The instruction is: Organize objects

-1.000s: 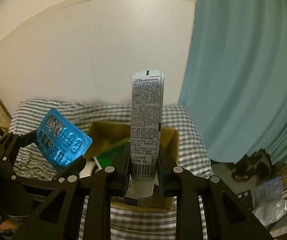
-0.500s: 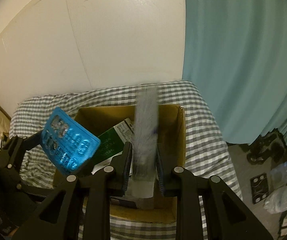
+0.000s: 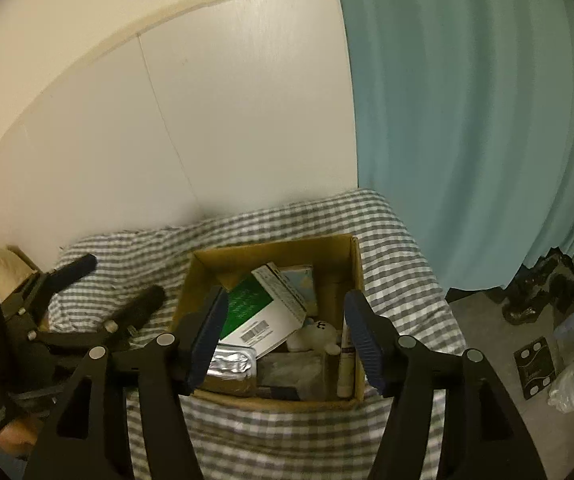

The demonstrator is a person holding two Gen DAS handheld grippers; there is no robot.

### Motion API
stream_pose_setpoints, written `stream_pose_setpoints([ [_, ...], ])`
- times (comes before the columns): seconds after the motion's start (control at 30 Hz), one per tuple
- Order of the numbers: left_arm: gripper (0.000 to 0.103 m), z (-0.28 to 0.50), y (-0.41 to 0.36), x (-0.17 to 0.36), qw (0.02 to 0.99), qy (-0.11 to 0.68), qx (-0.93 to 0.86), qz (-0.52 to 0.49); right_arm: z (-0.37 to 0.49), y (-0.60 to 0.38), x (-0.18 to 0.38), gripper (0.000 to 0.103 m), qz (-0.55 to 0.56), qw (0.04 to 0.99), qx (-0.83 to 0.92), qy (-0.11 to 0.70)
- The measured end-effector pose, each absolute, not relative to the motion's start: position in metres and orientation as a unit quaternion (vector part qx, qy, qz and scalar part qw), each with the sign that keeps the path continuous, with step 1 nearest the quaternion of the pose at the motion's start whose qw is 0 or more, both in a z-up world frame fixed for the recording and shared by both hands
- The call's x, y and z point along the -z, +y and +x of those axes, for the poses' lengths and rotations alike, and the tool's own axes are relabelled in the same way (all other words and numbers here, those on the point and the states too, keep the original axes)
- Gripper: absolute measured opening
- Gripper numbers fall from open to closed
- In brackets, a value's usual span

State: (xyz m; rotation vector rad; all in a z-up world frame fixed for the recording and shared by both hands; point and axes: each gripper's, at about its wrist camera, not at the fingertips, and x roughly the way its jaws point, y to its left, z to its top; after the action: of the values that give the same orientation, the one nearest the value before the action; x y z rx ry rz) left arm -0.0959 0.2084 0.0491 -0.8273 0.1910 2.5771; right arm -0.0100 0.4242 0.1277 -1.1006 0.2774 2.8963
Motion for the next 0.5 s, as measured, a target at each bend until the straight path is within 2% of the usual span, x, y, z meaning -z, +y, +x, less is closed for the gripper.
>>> stream_pose_setpoints([
  [0.1, 0.103, -0.088, 0.191, -0.072, 0.199, 0.065, -0.936, -0.282, 0.011, 0.413, -0.160, 0.062, -0.326, 0.031, -0.944, 0.049],
  [0.27, 0.103, -0.068, 0.152, -0.105, 0.179, 0.047, -0.950, -0.253, 0.044, 0.394, -0.211, 0.069, -0.283, 0.032, -0.958, 0.031],
  [0.5, 0.103, -0.032, 0.097, -0.120, 0.134, 0.028, -0.967, -0.213, 0.080, 0.356, -0.242, 0.088, -0.225, 0.025, -0.974, 0.004],
])
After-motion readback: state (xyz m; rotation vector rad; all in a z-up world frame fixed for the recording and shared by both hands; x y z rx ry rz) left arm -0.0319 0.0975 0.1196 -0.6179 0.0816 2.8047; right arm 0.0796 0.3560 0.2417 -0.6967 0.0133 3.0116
